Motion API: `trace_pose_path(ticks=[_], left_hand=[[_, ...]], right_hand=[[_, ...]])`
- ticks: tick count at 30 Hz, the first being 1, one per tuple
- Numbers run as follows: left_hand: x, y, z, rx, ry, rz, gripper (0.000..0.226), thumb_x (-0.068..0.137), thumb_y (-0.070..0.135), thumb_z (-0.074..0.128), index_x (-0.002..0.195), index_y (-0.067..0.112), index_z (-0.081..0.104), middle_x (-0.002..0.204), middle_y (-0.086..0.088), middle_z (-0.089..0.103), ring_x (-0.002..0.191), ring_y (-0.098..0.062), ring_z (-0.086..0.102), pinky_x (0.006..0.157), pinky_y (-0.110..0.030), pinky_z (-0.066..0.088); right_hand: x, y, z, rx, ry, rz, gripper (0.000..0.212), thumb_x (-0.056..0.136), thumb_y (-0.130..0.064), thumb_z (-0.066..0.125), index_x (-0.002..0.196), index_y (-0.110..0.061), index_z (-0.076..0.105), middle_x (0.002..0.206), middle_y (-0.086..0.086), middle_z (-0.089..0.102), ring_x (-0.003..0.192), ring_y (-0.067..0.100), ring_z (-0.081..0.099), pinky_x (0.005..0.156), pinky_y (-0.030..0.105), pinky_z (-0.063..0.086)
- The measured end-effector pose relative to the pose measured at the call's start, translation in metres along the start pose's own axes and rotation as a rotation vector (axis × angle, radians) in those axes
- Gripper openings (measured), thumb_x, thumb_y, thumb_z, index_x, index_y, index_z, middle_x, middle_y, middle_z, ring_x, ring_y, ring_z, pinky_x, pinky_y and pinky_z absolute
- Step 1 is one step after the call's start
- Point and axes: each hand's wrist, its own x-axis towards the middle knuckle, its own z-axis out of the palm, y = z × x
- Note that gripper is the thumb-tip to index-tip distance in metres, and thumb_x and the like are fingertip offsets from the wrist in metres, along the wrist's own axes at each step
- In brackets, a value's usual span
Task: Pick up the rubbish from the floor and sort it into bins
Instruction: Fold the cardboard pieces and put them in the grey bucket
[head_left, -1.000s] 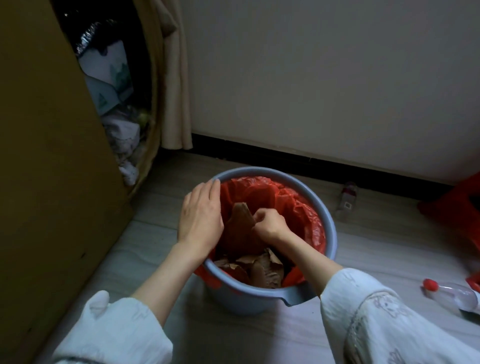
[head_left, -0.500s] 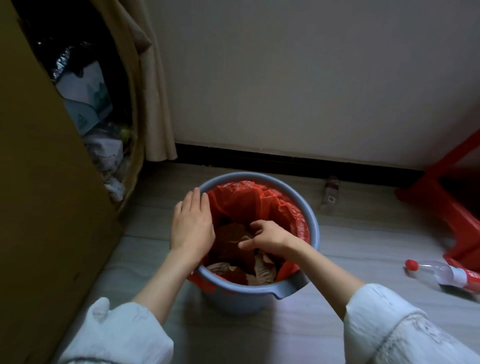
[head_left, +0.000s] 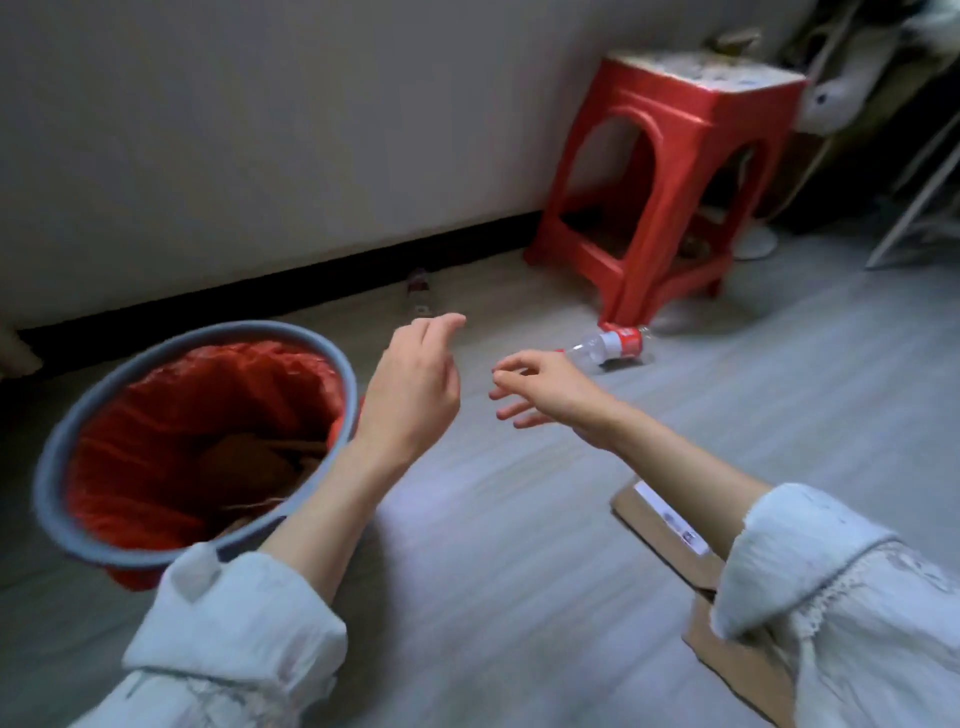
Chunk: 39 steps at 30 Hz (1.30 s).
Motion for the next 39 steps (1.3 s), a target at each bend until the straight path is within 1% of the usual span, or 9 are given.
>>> trace_pose_path(ticks=[4,8,13,18,24,28,32,36,39], left_hand=[[-0.007,0.064,0.062,-0.206,-0.279,0.082,0.036,0.09,0.003,0.043,0.125,0.01,0.051,0.115,-0.011,0.059,0.109,-0.025,0.053,0.093,-0.025,0.035],[-0.033,0.08,0.106,-0.222,-0.469,0.125,0.032,0.093,0.01,0.042,0.122,0.016,0.053,0.117,-0.006,0.06,0.111,-0.02,0.053,0.094,-0.03,0.041],[-0.075,0.09,0.16,-0.074,-0.856,0.231,0.034,0.095,0.014,0.039,0.127,0.02,0.05,0.125,-0.005,0.054,0.117,-0.022,0.048,0.097,-0.037,0.042],[-0.126,0.118,0.191,-0.075,-1.057,0.22,0.034,0.096,0.014,0.038,0.128,0.017,0.051,0.126,-0.008,0.054,0.116,-0.023,0.05,0.097,-0.033,0.041],[-0.133,0.124,0.2,-0.038,-1.163,0.24,0.034,0.096,0.014,0.038,0.128,0.017,0.051,0.129,-0.006,0.054,0.115,-0.023,0.05,0.093,-0.031,0.041],[-0.121,0.112,0.188,-0.045,-1.047,0.151,0.035,0.096,0.013,0.039,0.129,0.015,0.05,0.13,-0.008,0.054,0.117,-0.024,0.051,0.096,-0.031,0.041],[-0.125,0.092,0.176,-0.022,-1.088,0.029,0.049,0.095,0.018,0.049,0.14,0.017,0.032,0.142,-0.01,0.04,0.124,-0.025,0.046,0.101,-0.032,0.04],[-0.113,0.056,0.155,-0.006,-0.98,-0.236,0.062,0.094,0.026,0.051,0.145,0.012,0.019,0.142,-0.016,0.041,0.126,-0.031,0.044,0.1,-0.034,0.037],[-0.107,0.035,0.137,-0.179,-0.883,-0.603,0.055,0.094,0.034,0.048,0.139,0.005,0.032,0.131,-0.017,0.05,0.117,-0.031,0.051,0.094,-0.036,0.042]], right_hand=[[-0.036,0.048,-0.073,-0.04,0.114,0.158,0.011,0.096,-0.02,0.044,0.102,-0.015,0.053,0.096,0.008,0.064,0.07,0.015,0.062,0.064,0.024,0.048],[-0.054,0.101,-0.107,-0.199,0.136,0.299,0.021,0.096,-0.02,0.044,0.111,-0.008,0.054,0.095,0.009,0.062,0.067,0.015,0.059,0.061,0.023,0.046],[-0.084,0.185,-0.105,-0.521,-0.226,0.597,0.042,0.09,-0.03,0.059,0.128,-0.014,0.05,0.101,0.003,0.06,0.094,0.02,0.059,0.077,0.031,0.048],[-0.138,0.247,-0.084,-0.763,-0.61,0.822,0.072,0.082,-0.039,0.068,0.142,-0.014,0.034,0.142,0.007,0.044,0.128,0.028,0.045,0.103,0.04,0.041],[-0.164,0.288,-0.051,-1.227,-0.461,0.415,0.03,0.093,-0.03,0.051,0.11,-0.008,0.062,0.115,0.014,0.063,0.103,0.033,0.06,0.078,0.033,0.048],[-0.147,0.27,-0.056,-1.307,-0.347,0.279,0.025,0.091,-0.013,0.047,0.112,-0.005,0.059,0.118,0.017,0.06,0.107,0.033,0.058,0.076,0.035,0.044],[-0.103,0.241,-0.064,-1.178,-0.166,0.172,0.02,0.089,-0.008,0.044,0.102,-0.01,0.058,0.105,0.014,0.063,0.089,0.028,0.057,0.065,0.031,0.04],[-0.061,0.193,-0.061,-1.085,-0.083,0.014,0.021,0.091,-0.01,0.045,0.108,-0.013,0.058,0.11,0.012,0.063,0.103,0.031,0.056,0.072,0.032,0.04],[-0.04,0.159,-0.06,-0.948,0.048,-0.105,0.022,0.092,-0.013,0.046,0.108,-0.012,0.061,0.111,0.011,0.065,0.106,0.03,0.057,0.077,0.033,0.042]])
